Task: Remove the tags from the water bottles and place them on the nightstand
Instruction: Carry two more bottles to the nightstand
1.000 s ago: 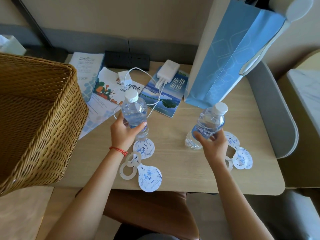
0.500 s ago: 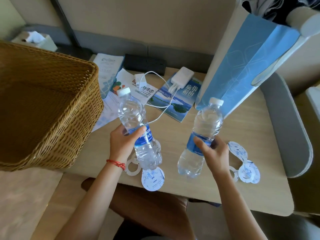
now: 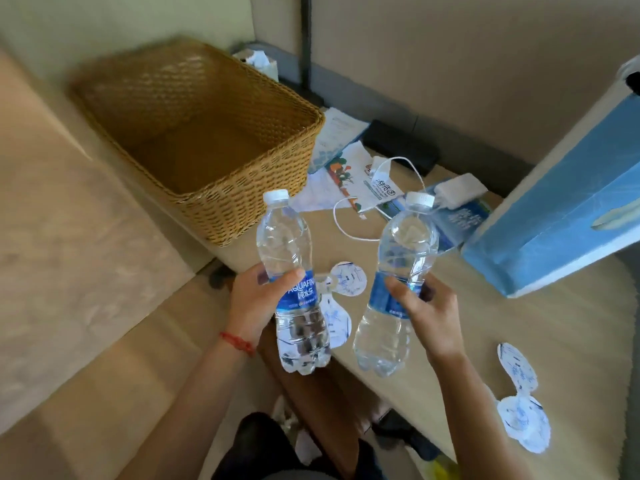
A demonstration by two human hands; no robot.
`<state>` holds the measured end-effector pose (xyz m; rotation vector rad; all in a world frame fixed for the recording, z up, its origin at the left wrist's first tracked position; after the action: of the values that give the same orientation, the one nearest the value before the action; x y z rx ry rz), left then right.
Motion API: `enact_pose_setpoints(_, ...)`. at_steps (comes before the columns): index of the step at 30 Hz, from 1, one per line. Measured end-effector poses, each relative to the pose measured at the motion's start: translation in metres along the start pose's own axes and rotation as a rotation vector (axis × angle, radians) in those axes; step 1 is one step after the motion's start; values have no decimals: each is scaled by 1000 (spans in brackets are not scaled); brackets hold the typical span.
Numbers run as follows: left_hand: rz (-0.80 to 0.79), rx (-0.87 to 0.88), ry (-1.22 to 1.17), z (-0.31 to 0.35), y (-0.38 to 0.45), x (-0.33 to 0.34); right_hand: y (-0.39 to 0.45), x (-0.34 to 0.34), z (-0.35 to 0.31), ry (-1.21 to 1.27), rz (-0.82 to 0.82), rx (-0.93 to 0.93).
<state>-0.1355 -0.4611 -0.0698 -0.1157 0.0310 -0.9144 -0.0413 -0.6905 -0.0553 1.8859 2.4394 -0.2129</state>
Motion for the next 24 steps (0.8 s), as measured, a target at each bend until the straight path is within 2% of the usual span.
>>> enact_pose_setpoints(8, 332, -29, -28, -11, -59, -100, -12, 94, 2, -34, -314, 24)
enact_pose_setpoints(13, 547, -25, -14, -15, -104, -163, -37, 159, -7, -113, -507, -49)
enact_pose_setpoints(17, 689, 0, -42, -17, -145, -208, -69, 216, -21, -111, -689, -107)
enact_pose_setpoints(24, 947, 9, -57, -22, -243, -298, -156, 316, -26, -123, -991, -104)
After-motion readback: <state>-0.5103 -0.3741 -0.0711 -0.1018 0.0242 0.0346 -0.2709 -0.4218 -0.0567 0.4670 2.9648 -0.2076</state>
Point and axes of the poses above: each hand's wrist, its own y-axis towards the middle knuckle, its own x-axis out of the palm, z = x × y, the point moved 7 cm from there along y, towards the middle knuckle, and after that the axes turned 3 degrees about x, right-handed, at the moved point
